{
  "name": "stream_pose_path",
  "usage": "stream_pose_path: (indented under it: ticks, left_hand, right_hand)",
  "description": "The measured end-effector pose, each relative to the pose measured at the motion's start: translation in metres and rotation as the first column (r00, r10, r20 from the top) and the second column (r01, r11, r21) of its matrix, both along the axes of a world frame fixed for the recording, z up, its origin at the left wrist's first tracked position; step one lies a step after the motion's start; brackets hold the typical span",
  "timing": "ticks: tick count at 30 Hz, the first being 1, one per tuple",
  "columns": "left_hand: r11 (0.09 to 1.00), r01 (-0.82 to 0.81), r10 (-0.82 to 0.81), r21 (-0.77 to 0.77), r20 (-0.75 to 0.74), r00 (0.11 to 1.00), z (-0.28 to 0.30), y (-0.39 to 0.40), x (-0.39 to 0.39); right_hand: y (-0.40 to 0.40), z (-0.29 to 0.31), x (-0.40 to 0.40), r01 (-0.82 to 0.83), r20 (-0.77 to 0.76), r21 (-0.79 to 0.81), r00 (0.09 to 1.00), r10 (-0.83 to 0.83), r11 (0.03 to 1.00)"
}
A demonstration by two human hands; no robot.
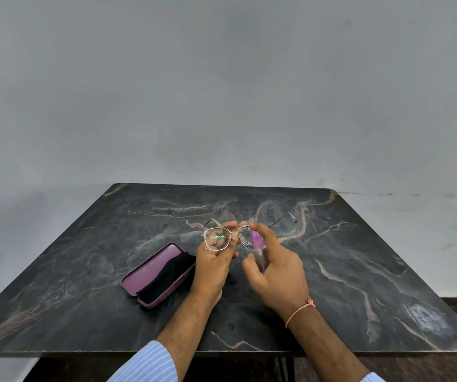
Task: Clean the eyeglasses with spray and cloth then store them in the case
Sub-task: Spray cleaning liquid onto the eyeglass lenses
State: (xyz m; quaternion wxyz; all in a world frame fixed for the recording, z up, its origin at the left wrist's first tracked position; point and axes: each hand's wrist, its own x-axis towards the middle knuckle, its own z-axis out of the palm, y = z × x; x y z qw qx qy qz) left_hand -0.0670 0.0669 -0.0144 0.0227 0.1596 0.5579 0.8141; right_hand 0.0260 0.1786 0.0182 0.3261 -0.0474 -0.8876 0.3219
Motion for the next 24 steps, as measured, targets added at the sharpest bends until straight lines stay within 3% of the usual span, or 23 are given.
stream_pose_path:
  ticks: [9,16,24]
  left_hand:
    - [1.0,-0.017,0.017,-0.001,0.02,1.0,0.0,0.001,0.0]
    - [0.996,0.068,-0.07,0.065,0.028,0.997,-0.004,-0.001,0.0]
    - [0.991,0.114,-0.118,0.075,0.051,0.992,-0.002,-0.004,0.003]
  right_hand:
    - [-0.002,0.006,0.005,0.077,-0.023,0.002,0.997,-0.077,0.997]
    - [-0.023,0.019,0.007,-0.022,0.009,0.128,1.0,0.021,0.991]
    - [-0.036,0.014,-0.012,-0.028,0.021,0.13,0.999,0.026,0.991]
